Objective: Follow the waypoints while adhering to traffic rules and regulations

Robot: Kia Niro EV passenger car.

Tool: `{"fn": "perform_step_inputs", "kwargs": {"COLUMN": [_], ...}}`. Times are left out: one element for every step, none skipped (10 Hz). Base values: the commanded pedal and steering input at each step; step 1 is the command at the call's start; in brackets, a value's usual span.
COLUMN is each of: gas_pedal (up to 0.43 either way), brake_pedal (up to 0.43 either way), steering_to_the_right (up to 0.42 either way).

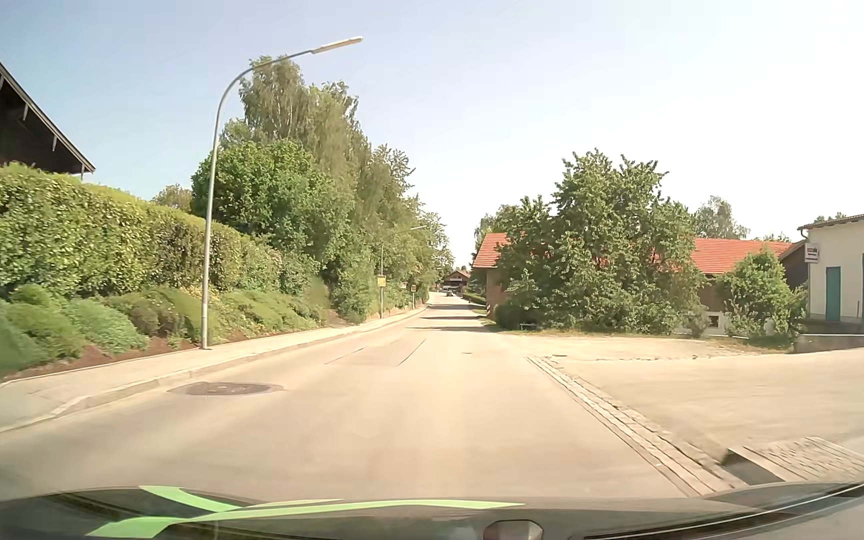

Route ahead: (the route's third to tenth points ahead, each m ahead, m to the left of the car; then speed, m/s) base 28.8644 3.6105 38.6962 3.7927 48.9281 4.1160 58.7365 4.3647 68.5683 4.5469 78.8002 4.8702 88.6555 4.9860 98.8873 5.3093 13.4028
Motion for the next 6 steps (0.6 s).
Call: {"fn": "perform_step_inputs", "kwargs": {"gas_pedal": [0.110, 0.110, 0.110, 0.110, 0.110, 0.110], "brake_pedal": [0.000, 0.000, 0.000, 0.000, 0.000, 0.000], "steering_to_the_right": [-0.001, -0.001, -0.001, -0.002, -0.002, -0.003]}}
